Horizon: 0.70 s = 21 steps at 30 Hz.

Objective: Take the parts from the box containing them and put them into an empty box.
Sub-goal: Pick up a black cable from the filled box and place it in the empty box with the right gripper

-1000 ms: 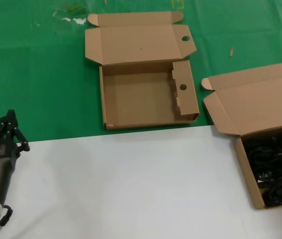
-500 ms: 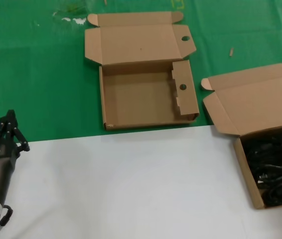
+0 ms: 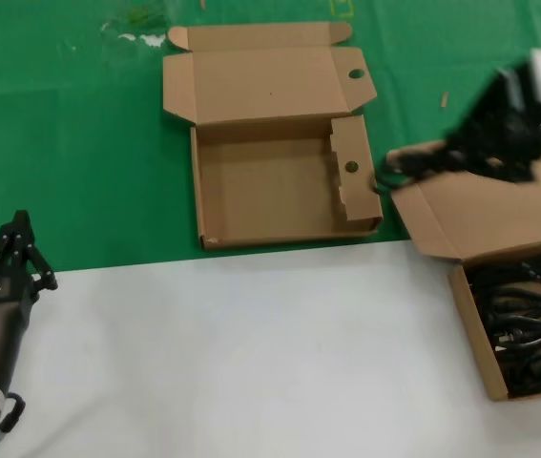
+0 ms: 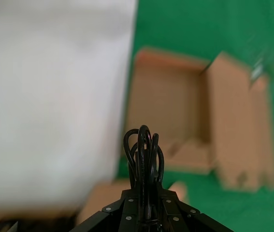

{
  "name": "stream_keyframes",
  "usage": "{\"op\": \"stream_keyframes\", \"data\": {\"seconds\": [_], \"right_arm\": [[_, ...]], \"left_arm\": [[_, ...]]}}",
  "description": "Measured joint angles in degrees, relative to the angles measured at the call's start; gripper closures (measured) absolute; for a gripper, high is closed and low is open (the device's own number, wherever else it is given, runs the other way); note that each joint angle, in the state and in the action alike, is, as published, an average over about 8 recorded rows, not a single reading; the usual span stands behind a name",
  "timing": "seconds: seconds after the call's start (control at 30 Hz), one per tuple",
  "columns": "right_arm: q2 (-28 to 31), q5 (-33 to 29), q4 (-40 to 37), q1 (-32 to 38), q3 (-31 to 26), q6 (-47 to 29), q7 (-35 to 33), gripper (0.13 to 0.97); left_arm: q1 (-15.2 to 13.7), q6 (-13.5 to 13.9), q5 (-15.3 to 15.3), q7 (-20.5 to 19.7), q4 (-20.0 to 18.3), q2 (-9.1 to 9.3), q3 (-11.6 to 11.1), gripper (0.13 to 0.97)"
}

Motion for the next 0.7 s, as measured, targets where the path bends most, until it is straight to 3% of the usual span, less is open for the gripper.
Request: {"op": "stream_keyframes", "data": {"seconds": [0.27,0.7], "right_arm": [[-13.2,-4.2,-6.0,5.6,-3.6,7.2,3.1,0.911],[-27.0,-8.2,-25.2,5.1,-8.8,20.7,-4.7,0.911]], "left_arm": [[0.0,0.0,0.0,0.0,0.0,0.0,0.0,0.957],[0.0,0.0,0.0,0.0,0.0,0.0,0.0,0.957]]}}
